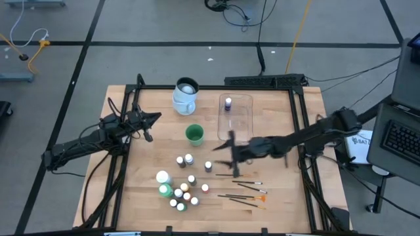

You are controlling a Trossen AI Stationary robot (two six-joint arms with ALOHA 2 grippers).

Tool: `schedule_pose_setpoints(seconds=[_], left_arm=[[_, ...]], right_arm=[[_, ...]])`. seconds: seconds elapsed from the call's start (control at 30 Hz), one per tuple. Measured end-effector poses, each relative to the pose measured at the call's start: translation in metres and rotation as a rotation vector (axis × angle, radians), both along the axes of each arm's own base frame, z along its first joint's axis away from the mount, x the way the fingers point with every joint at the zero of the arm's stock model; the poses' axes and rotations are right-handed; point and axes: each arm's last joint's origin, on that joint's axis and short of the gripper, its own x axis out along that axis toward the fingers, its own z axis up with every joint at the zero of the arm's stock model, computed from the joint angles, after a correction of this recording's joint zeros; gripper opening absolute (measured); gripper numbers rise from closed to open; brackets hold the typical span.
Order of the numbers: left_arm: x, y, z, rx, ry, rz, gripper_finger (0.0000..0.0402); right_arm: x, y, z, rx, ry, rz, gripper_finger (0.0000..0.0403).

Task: Pick & Place Paint Supplies
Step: Put the blue paint bottle into the transparent bin

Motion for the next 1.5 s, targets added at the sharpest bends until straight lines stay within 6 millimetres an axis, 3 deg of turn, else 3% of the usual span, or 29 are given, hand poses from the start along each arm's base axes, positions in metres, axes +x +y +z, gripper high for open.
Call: schedule_pose_setpoints(seconds=[0.17,0.33,0.57,0.7,1.17,1.5], left_arm=[[0.000,0.000,-0.001,0.005,0.011,0.000,0.0026],[0.000,0.000,-0.002,0.004,0.023,0.001,0.0026],[0.000,0.000,-0.002,0.005,0.023,0.001,0.0026],[0.000,0.000,-0.002,0.005,0.023,0.001,0.0026],[0.000,0.000,-0.002,0.005,0.021,0.002,0.0026],[0.000,0.000,-0.002,0.005,0.021,0.002,0.0026]], right_arm=[[0.034,0.005,-0.024,-0.072,0.071,0.027,0.0237],[0.045,-0.005,-0.038,0.025,0.116,0.084,0.0234],[0.042,-0.010,-0.045,0.103,0.181,0.107,0.0244],[0.039,-0.011,-0.054,0.093,0.271,0.099,0.0242],[0.037,-0.012,-0.058,0.077,0.324,0.050,0.0230],[0.037,-0.011,-0.061,0.092,0.337,0.098,0.0197]])
